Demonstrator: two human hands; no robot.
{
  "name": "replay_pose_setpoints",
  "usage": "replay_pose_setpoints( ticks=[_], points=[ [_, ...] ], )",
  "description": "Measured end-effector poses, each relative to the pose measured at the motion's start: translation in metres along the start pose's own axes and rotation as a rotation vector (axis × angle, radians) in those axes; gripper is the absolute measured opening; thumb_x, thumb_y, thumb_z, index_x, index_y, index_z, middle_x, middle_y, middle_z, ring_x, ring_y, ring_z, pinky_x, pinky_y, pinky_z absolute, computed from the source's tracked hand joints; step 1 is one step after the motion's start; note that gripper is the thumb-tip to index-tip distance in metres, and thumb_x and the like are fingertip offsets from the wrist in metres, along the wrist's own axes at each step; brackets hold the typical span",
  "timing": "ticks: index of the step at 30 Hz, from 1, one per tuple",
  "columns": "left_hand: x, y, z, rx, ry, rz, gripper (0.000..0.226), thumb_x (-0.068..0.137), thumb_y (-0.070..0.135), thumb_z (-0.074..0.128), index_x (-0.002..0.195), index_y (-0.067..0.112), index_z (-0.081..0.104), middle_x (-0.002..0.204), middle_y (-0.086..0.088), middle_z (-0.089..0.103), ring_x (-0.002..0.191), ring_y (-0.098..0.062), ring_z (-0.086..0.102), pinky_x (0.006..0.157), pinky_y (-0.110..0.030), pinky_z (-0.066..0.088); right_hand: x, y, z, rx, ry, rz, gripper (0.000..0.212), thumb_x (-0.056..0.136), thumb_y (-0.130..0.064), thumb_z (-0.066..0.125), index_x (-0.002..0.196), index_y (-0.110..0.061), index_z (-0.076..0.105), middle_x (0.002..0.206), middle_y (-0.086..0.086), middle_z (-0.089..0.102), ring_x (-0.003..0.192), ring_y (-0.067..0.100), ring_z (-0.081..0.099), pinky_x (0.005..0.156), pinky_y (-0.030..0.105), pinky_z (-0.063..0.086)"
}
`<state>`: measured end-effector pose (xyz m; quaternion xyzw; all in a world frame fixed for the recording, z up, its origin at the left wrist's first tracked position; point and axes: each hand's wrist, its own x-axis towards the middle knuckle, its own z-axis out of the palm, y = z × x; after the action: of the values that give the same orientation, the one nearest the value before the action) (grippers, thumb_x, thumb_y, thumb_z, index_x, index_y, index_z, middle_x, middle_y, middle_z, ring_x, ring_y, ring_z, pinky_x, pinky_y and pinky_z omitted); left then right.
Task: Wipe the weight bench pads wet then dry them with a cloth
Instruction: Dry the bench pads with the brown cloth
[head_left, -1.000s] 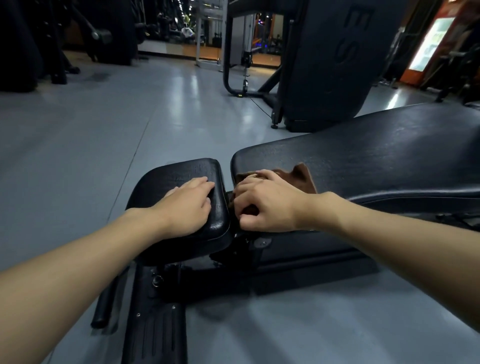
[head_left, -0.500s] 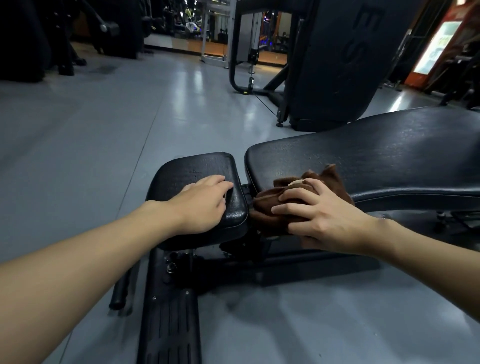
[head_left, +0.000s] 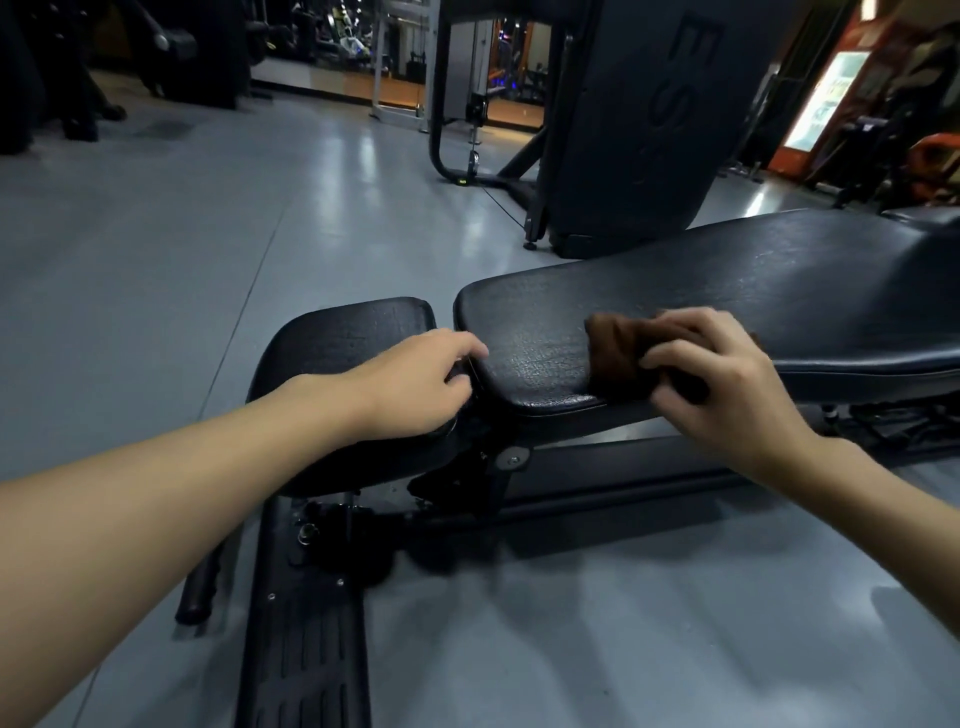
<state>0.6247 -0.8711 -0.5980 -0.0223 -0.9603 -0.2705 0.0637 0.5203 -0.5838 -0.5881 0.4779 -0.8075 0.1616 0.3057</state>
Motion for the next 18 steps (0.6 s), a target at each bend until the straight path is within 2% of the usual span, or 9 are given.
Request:
replay_pose_setpoints(
  ticks=[1,3,5,6,8,10,13,15,18],
  points=[
    [0.004,0.009,0.001,-0.114,0.024,-0.012,0.040,0.097,0.023,0.052,0.137,0.025,0.052,0.122,0.009,0.056,0.103,-0.009,0.056,0.091,-0.023,0.040,0.009,-0.010,0.001,0.099,0.040,0.077,0.018,0.076,-0.007,0.065,0.092,-0.006,0.073,0.115,0.012,0.061,0.106,0.031,0.059,0.092,0.041,0.048],
    [0.009,0.028,0.000,-0.458,0.033,-0.075,0.048,0.093,0.039,0.062,0.138,0.025,0.052,0.129,0.007,0.058,0.112,-0.007,0.058,0.093,-0.020,0.040,0.029,-0.030,-0.001,0.295,0.074,0.213,0.023,0.079,-0.010,0.065,0.101,-0.014,0.072,0.113,0.004,0.063,0.104,0.018,0.062,0.092,0.028,0.048],
    [0.011,0.041,-0.004,-0.870,-0.025,-0.170,0.059,0.084,0.056,0.066,0.134,0.027,0.054,0.129,0.002,0.061,0.114,-0.017,0.063,0.098,-0.030,0.047,0.046,-0.049,-0.007,0.525,0.008,0.360,0.036,0.085,-0.014,0.071,0.118,-0.025,0.063,0.108,-0.003,0.066,0.097,0.009,0.065,0.088,0.023,0.051],
    [0.011,0.046,-0.006,-1.010,-0.058,-0.205,0.054,0.084,0.055,0.067,0.128,0.026,0.057,0.123,-0.002,0.065,0.110,-0.024,0.066,0.095,-0.037,0.052,0.051,-0.056,-0.009,0.648,-0.061,0.433,0.048,0.086,-0.018,0.074,0.128,-0.030,0.054,0.106,-0.004,0.067,0.093,0.007,0.067,0.084,0.022,0.054],
    [0.009,0.049,-0.010,-1.117,-0.063,-0.210,0.029,0.092,0.033,0.066,0.115,0.016,0.062,0.105,-0.006,0.071,0.097,-0.029,0.071,0.085,-0.040,0.058,0.057,-0.065,-0.010,0.813,-0.198,0.543,0.072,0.079,-0.034,0.079,0.139,-0.037,0.037,0.109,-0.003,0.066,0.093,0.008,0.069,0.080,0.023,0.056],
    [0.008,0.048,-0.012,-1.169,0.038,-0.256,0.017,0.095,0.012,0.062,0.111,0.008,0.060,0.103,-0.011,0.070,0.090,-0.029,0.070,0.078,-0.042,0.060,0.058,-0.066,-0.005,0.833,-0.336,0.569,0.092,0.066,-0.045,0.080,0.144,-0.037,0.030,0.116,-0.002,0.063,0.096,0.007,0.069,0.082,0.023,0.056],
    [0.007,0.041,-0.020,-1.238,0.158,-0.295,0.024,0.096,0.005,0.057,0.119,0.015,0.058,0.117,-0.012,0.065,0.091,-0.027,0.067,0.072,-0.048,0.060,0.062,-0.066,0.000,0.948,-0.524,0.607,0.105,0.063,-0.040,0.090,0.148,-0.040,0.029,0.128,-0.004,0.058,0.106,0.004,0.067,0.087,0.025,0.055],
    [0.005,0.036,-0.029,-1.317,0.205,-0.277,0.031,0.096,0.006,0.056,0.122,0.023,0.057,0.113,-0.007,0.066,0.086,-0.024,0.068,0.065,-0.047,0.059,0.067,-0.064,0.001,1.024,-0.544,0.628,0.103,0.061,-0.045,0.090,0.148,-0.041,0.033,0.136,-0.004,0.053,0.117,0.003,0.061,0.096,0.030,0.052],
    [0.001,0.035,-0.045,-1.434,0.211,-0.246,0.039,0.097,0.006,0.055,0.130,0.027,0.053,0.097,-0.006,0.070,0.072,-0.018,0.069,0.062,-0.036,0.059,0.078,-0.068,0.004,0.987,-0.493,0.609,0.108,0.062,-0.056,0.083,0.152,-0.041,0.026,0.139,-0.007,0.052,0.121,-0.002,0.055,0.097,0.023,0.044]
  ],
)
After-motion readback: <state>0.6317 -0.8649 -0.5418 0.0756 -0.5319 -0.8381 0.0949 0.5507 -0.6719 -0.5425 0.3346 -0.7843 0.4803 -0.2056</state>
